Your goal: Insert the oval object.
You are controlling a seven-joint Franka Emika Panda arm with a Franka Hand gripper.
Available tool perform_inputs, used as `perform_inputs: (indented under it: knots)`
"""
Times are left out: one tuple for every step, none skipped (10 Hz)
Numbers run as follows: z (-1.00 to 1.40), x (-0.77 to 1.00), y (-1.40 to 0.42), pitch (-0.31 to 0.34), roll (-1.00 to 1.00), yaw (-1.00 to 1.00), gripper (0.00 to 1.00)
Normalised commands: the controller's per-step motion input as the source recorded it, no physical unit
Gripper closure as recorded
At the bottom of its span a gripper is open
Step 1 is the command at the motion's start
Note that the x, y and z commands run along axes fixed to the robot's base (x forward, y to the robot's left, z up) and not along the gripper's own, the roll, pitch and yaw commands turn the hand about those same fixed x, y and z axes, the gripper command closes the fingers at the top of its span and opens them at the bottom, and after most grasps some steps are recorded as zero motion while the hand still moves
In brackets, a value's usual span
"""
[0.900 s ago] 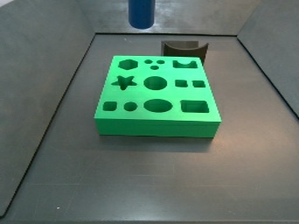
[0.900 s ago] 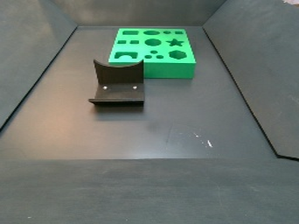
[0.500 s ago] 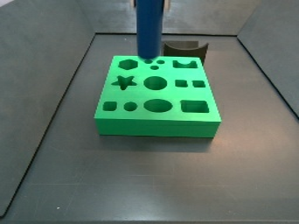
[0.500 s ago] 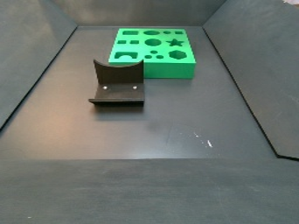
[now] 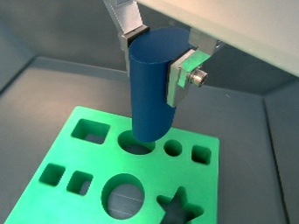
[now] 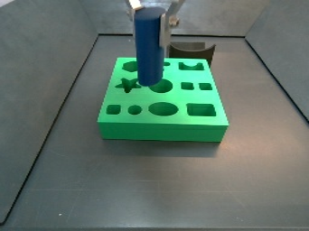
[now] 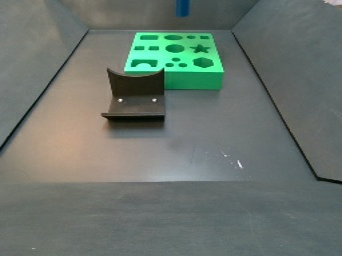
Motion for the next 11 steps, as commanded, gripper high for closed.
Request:
perform_inputs:
  knots:
    - [-0.32, 0.13, -0.01, 0.000, -0.07, -0.91, 1.00]
    - [-0.35, 0.16, -0.01, 0.000, -0.07, -0.89, 1.00]
    - [-0.37, 0.13, -0.01, 0.000, -0.06, -0.90, 1.00]
    - [-0.35, 0.07, -0.08, 0.000, -0.03, -0.91, 1.00]
    - [-0.23, 0.00, -0.03, 0.041, 0.00, -1.00, 1.00]
    - [-0.25, 0.00, 0.00, 0.007, 0.00, -1.00, 1.00]
    - [-0.29, 0.00, 0.00, 0.000, 0.01, -1.00, 1.00]
    - [-0.19, 0.12, 0.00, 0.000, 0.00, -0.96, 1.00]
    - [-0.18, 0.26, -0.02, 0.000, 0.00, -0.84, 1.00]
    - [-0.19, 0.24, -0.02, 0.000, 0.00, -0.85, 1.00]
    - [-0.21, 0.26, -0.01, 0.000, 0.00, -0.83, 1.00]
